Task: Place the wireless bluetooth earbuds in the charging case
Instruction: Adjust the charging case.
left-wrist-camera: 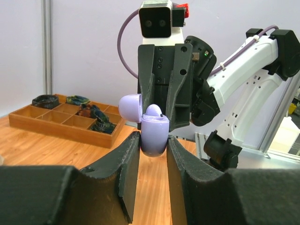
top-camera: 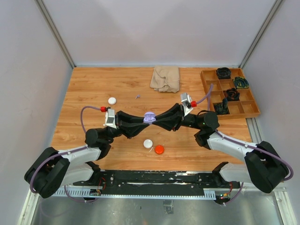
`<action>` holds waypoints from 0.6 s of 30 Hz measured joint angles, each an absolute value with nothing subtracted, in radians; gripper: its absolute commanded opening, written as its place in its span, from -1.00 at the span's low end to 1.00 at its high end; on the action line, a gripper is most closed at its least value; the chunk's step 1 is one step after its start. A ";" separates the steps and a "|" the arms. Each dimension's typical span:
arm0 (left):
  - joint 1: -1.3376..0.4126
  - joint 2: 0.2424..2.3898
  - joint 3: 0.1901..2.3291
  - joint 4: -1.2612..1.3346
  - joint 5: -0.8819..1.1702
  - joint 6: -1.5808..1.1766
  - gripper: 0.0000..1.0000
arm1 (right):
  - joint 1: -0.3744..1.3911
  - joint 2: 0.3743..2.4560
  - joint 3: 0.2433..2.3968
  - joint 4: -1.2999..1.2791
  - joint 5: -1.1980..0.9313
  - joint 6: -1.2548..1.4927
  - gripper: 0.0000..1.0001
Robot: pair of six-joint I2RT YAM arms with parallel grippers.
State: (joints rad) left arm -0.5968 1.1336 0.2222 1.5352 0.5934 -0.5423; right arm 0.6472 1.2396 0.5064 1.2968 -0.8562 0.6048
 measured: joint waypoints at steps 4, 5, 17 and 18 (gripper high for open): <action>-0.597 1.133 0.222 1.534 0.595 -0.550 -0.77 | 0.647 1.238 0.506 1.287 -0.855 0.598 -0.94; -0.596 1.133 0.222 1.534 0.594 -0.551 -0.83 | 0.647 1.238 0.506 1.286 -0.855 0.597 -0.83; -0.592 1.144 0.228 1.534 0.580 -0.596 -0.99 | 0.647 1.269 0.506 1.335 -0.855 0.627 -0.20; -0.592 1.144 0.229 1.534 0.577 -0.600 -1.00 | 0.647 1.277 0.506 1.346 -0.855 0.633 -0.19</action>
State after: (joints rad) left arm -0.5919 1.1439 0.2291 1.5345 0.5774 -0.5999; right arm 0.6472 1.2774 0.5064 1.3460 -0.8555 0.6327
